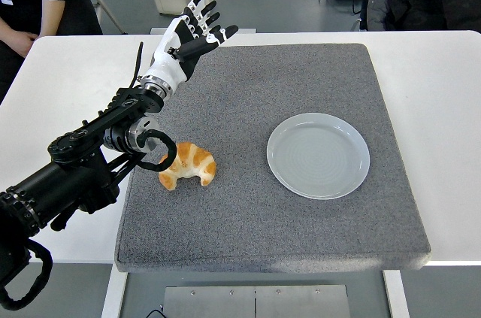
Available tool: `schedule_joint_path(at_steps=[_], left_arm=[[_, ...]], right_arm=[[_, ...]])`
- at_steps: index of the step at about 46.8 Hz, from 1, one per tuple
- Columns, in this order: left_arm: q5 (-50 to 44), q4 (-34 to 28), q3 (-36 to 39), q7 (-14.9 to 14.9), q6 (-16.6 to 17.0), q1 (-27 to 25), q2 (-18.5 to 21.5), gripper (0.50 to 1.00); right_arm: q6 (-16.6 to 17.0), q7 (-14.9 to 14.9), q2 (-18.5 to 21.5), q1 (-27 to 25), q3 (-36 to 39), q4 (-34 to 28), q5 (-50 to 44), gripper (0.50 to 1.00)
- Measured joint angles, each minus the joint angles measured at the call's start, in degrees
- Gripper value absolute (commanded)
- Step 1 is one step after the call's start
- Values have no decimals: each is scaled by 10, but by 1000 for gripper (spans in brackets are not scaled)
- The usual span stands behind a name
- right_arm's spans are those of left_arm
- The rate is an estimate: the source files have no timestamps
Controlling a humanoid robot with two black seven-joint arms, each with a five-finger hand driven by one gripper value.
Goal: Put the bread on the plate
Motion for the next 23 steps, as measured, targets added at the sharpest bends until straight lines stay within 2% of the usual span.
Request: schedule_joint_path(at_steps=[15, 19, 23], left_arm=[[0, -7, 0, 16, 0, 1, 8, 961], [0, -11, 0, 41, 0, 1, 14, 958], [0, -20, -5, 80, 0, 1, 27, 954]], right_arm=[[0, 0, 0, 0, 0, 0, 0, 1000], [0, 0, 0, 0, 0, 0, 0, 1000], [0, 0, 0, 0, 0, 1, 0, 1000]])
